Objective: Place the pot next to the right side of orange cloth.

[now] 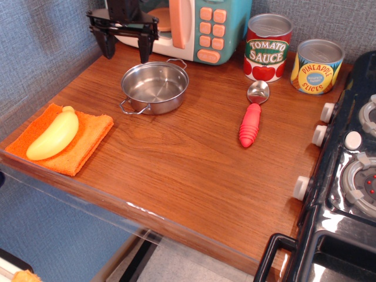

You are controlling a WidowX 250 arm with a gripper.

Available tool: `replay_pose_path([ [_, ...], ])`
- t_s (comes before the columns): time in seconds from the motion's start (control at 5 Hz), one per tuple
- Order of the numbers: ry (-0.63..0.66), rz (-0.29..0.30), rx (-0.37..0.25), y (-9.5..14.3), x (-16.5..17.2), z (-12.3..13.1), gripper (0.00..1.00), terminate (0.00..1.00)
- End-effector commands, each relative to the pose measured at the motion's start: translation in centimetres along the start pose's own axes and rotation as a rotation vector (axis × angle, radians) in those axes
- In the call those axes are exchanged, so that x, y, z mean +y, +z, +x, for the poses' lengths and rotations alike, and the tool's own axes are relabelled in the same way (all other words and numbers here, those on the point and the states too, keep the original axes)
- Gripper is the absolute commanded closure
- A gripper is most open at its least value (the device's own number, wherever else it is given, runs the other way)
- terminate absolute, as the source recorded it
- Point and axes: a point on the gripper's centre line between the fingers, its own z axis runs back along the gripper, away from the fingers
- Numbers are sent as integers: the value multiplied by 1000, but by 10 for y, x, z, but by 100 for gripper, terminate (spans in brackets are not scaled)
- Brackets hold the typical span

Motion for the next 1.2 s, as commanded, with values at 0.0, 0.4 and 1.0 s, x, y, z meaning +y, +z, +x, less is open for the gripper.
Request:
replay_pose_path([
  [0.0,-47,10,47,-14,-8,-1,0,0],
  [0.4,-105,10,77,-31,-11,-26,100,0],
  [1.0,-80,-79,-28,9,-9,-15,100,0],
])
